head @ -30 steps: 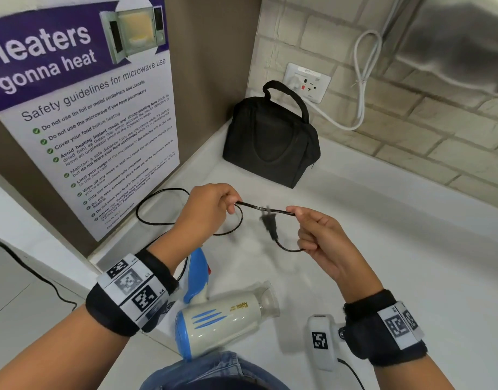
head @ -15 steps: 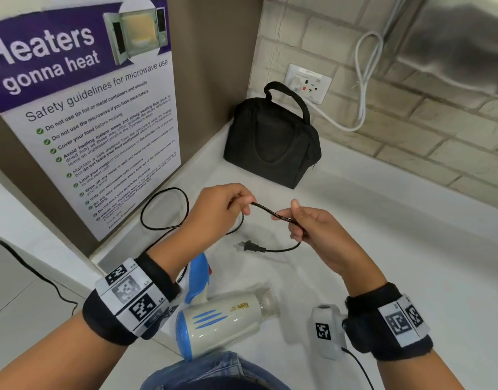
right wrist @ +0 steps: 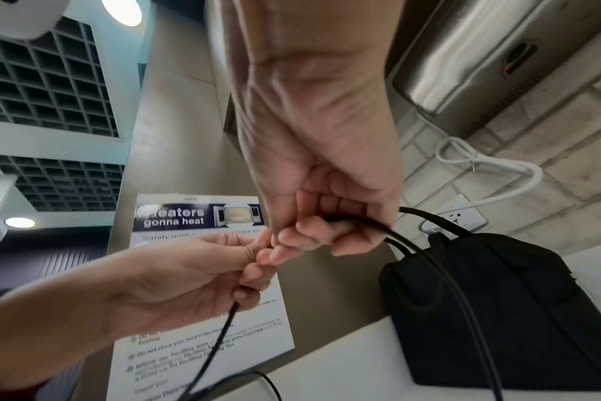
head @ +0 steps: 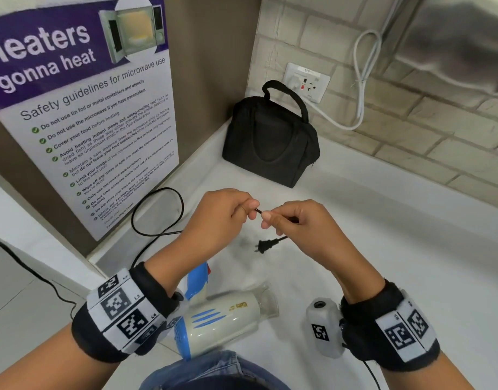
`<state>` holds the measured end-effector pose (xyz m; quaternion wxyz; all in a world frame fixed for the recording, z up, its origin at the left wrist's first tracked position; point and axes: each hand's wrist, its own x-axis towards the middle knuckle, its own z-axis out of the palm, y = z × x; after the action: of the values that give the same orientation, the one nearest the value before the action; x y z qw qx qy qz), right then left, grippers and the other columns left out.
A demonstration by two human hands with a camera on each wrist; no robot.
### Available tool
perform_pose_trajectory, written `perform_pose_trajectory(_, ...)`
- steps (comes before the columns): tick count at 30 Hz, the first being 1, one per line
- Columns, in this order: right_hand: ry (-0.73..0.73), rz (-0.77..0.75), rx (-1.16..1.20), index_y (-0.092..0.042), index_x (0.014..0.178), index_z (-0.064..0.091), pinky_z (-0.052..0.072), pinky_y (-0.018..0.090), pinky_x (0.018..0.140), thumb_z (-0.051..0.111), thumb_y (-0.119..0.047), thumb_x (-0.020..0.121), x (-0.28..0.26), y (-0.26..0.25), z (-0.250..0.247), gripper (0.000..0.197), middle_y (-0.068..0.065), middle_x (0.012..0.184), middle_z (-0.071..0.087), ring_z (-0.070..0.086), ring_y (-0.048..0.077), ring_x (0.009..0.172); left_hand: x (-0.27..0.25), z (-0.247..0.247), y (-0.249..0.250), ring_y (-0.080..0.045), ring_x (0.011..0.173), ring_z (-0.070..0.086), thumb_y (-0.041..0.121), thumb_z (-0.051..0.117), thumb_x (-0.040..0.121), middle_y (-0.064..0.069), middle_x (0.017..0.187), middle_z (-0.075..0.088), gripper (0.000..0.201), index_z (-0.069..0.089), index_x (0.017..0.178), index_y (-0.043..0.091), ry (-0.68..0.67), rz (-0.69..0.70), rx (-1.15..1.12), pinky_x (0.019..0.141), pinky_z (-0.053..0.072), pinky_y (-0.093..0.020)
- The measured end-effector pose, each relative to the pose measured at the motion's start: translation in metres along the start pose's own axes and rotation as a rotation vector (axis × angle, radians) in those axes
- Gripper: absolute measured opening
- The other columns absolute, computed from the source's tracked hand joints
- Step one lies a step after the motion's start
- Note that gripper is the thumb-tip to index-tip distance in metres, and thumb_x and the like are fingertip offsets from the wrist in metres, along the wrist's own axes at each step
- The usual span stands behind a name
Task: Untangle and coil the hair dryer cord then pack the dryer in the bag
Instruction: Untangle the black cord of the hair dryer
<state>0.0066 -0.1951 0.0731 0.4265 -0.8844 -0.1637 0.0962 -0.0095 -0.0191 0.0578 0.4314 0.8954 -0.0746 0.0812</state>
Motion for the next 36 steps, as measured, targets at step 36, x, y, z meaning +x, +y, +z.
perform_pose_trajectory(36, 0.36, 0.493, 0.214, -0.012, 0.098, 0.054, 0.041, 0.023, 0.062, 0.056, -0.026, 0.092, 0.023, 0.141, -0.008, 0.015, 0.005, 0.08, 0.059, 0.052, 0.012, 0.063, 0.01, -0.024, -0.053, -0.003, 0.076, 0.058, 0.013, 0.048, 0.095, 0.013, 0.076, 0.067, 0.029, 0.061, 0.086, 0.037, 0.07, -0.133, -0.104, 0.065, 0.038, -0.003)
